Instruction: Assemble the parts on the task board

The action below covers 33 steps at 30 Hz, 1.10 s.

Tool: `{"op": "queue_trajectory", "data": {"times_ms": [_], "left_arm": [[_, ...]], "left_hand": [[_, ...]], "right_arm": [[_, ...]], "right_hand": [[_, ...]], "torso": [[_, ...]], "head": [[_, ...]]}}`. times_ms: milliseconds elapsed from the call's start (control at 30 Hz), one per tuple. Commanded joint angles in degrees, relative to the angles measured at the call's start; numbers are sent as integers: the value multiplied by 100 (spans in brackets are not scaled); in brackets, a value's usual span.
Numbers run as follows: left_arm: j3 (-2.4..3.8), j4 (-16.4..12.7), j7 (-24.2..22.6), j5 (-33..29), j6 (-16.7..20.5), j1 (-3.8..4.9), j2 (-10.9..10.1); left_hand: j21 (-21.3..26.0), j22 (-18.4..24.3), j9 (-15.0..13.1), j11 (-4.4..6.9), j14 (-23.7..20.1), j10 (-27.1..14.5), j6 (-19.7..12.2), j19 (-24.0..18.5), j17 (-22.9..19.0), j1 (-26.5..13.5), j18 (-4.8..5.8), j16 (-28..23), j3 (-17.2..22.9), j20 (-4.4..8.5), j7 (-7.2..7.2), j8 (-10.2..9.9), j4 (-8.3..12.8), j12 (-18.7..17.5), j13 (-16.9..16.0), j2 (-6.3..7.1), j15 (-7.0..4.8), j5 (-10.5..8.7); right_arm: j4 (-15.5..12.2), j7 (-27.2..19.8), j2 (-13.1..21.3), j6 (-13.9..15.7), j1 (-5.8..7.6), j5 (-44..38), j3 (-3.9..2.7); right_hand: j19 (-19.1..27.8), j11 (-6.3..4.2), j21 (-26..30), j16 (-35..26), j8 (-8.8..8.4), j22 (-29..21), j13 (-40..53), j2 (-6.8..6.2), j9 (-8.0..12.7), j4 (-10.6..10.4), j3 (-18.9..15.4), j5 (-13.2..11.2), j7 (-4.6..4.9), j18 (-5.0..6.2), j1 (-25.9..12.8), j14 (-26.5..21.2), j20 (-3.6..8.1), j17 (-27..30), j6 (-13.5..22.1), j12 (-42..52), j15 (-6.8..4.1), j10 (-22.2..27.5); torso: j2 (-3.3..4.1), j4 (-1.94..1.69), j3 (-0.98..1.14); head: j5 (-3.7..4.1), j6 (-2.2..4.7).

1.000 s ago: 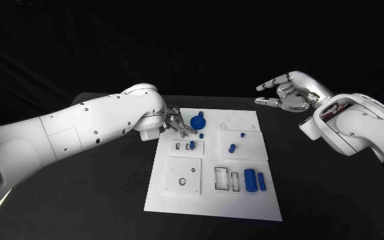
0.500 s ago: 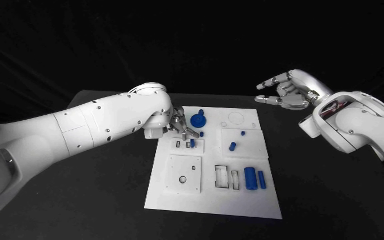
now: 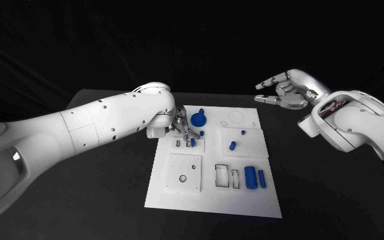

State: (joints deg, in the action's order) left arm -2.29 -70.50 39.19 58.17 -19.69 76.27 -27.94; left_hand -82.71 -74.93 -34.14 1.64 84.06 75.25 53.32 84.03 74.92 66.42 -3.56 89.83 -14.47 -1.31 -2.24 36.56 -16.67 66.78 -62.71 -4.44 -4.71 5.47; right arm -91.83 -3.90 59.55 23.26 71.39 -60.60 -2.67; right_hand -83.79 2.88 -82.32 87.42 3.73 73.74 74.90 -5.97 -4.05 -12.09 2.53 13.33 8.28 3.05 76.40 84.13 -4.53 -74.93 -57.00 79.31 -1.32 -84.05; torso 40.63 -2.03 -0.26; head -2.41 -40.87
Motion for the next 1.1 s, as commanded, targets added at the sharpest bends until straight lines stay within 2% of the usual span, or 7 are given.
{"op": "queue_trajectory", "data": {"times_ms": [33,400,800,967,1100], "left_arm": [[-2,27,10,23,-136,-7,39],[-12,89,5,-9,-162,-33,114],[-17,95,-1,-12,-136,-49,151],[-18,85,-7,-13,-118,-52,154],[-18,84,-16,-38,-109,-53,156]], "left_hand": [[-24,-180,-22,-2,594,24,-42,193,1508,72,95,17,23,16,-10,24,19,27,-6,0,-36,44],[-33,-203,-112,2,594,26,-71,193,1508,181,98,17,242,19,-6,37,14,38,-18,53,-40,79],[-42,-226,-184,4,594,30,-79,193,1508,180,100,17,504,20,-4,31,7,47,-27,152,-41,83],[-42,-234,-232,7,594,31,-87,191,1508,288,100,17,761,23,-1,14,24,49,-31,197,-44,84],[-35,-229,-268,19,594,21,-102,185,1508,553,97,17,1100,30,13,-18,85,36,-22,217,-55,82]], "right_arm": [[5,21,-17,-107,-1,-16,0],[31,32,-60,-134,-4,-16,2],[89,37,-144,-174,-15,-16,9],[112,43,-176,-192,-23,-17,12],[125,49,-190,-206,-27,-26,14]], "right_hand": [[8,32,34,-24,19,-13,797,3,-9,1,-34,70,-8,28,53,466,-12,-979,17,-32,16,-34],[10,32,40,-27,19,-21,798,9,-10,4,-42,119,-8,30,55,466,-12,-975,17,-30,15,-35],[9,31,38,-27,20,-18,798,12,-10,4,-45,135,-8,29,54,466,-11,-976,17,-29,15,-36],[10,31,41,-28,20,-23,798,15,-10,4,-46,145,-8,30,54,466,-11,-974,16,-29,15,-36],[10,31,41,-28,20,-23,799,20,-10,5,-45,155,-8,30,56,466,-11,-975,16,-27,14,-37]], "torso": [[5,-5,0],[5,4,2],[4,-7,7],[6,-7,3],[3,-5,7]], "head": [[13,-7],[7,-23],[18,-36],[9,-54],[6,-58]]}}
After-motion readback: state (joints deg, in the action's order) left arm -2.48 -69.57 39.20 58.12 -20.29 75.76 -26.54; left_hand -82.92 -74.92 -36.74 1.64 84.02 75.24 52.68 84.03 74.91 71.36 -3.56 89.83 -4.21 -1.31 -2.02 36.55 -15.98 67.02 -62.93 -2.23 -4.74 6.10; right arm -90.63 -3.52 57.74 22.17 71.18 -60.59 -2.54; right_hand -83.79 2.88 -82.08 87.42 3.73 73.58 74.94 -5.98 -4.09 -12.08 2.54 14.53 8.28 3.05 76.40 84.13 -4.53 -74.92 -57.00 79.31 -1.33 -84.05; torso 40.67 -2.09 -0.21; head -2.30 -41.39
